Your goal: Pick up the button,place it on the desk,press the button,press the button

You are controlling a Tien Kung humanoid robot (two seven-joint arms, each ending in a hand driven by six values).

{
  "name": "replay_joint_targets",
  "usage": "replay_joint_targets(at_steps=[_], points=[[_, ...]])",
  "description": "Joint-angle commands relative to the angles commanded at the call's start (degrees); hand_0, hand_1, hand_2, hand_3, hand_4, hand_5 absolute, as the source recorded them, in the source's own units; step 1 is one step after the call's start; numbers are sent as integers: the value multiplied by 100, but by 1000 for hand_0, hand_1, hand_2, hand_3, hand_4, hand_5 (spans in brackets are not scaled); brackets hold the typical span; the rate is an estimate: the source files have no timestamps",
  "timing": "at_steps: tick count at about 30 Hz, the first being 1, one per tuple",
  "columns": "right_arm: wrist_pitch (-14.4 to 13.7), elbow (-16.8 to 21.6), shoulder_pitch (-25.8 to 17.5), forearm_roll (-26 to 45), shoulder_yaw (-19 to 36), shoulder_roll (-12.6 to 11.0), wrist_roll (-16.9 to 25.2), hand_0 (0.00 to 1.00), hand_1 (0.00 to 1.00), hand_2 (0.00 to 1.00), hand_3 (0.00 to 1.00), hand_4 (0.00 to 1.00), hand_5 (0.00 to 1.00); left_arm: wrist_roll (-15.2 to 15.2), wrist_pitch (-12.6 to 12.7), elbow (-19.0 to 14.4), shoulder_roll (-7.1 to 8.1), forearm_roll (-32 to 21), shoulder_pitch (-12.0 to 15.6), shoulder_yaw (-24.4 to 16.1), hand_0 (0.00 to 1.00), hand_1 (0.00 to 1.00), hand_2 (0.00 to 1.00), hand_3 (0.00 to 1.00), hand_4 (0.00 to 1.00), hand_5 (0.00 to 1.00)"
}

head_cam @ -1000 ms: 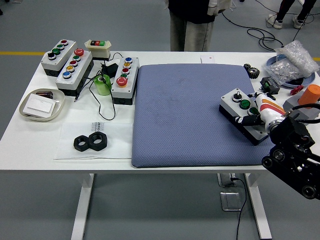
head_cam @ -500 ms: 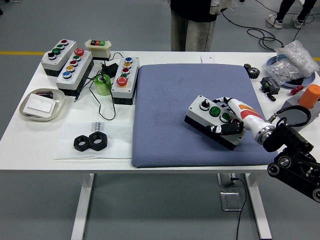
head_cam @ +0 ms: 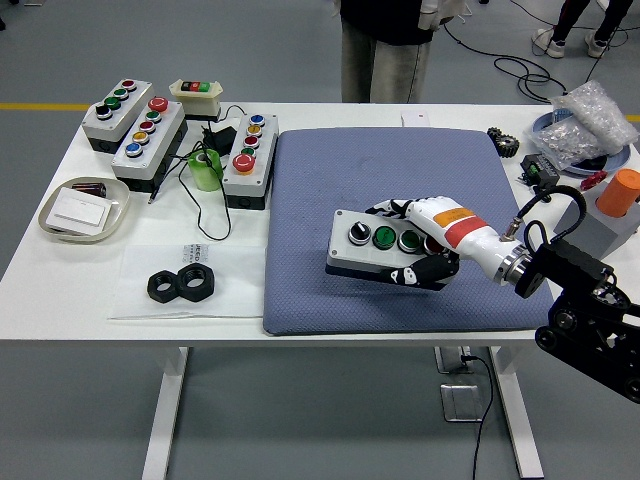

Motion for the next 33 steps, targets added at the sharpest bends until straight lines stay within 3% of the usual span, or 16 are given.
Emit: replay_joint_targets(at_steps=[13, 14, 19, 20, 24, 25, 26, 31, 32, 33], points=[[178, -361, 190, 14, -187, 162, 216, 258, 221, 325, 491, 603, 243, 5, 11, -7, -7, 3, -11, 1, 738, 774, 846, 760, 529, 998], [245, -395, 215, -12, -227, 176, 256, 284, 305, 406, 555, 632, 236, 8, 11, -7, -8, 10, -10, -2, 737, 774, 847, 760, 529, 998], [274, -467, 275, -231, -324, 222, 305, 284, 305, 406, 555, 632, 236, 13, 12, -9, -11, 21, -10, -10, 737, 774, 847, 760, 529, 998], [275, -489, 296, -290, -352, 240, 302, 354, 394, 531, 713, 711, 205, 13, 13, -9, -12, 21, -11, -9, 737, 774, 846, 760, 529, 998], [405, -545, 342, -517, -389, 277, 217, 354, 394, 531, 713, 711, 205, 8, 17, -11, -12, 12, -16, -2, 737, 774, 846, 760, 529, 998], [555, -555, 346, -674, -358, 289, 164, 354, 394, 531, 713, 711, 205, 7, 14, -9, -12, 8, -20, 0, 737, 774, 846, 760, 529, 998], [665, -564, 347, -792, -333, 303, 114, 772, 706, 784, 897, 831, 139, 12, 9, -9, -12, 18, -23, -7, 738, 775, 846, 760, 530, 998], [903, -584, 342, -1202, -250, 351, -87, 772, 706, 784, 897, 831, 139, 26, -6, -9, -11, 49, -30, -24, 738, 775, 846, 760, 530, 998], [914, -580, 341, -1216, -241, 353, -109, 921, 826, 930, 998, 876, 105, 26, -6, -9, -11, 50, -31, -24, 738, 775, 846, 760, 528, 998], [949, -566, 341, -1242, -223, 351, -145, 921, 826, 930, 998, 876, 105, 26, -7, -9, -11, 51, -32, -25, 738, 775, 846, 760, 528, 998]])
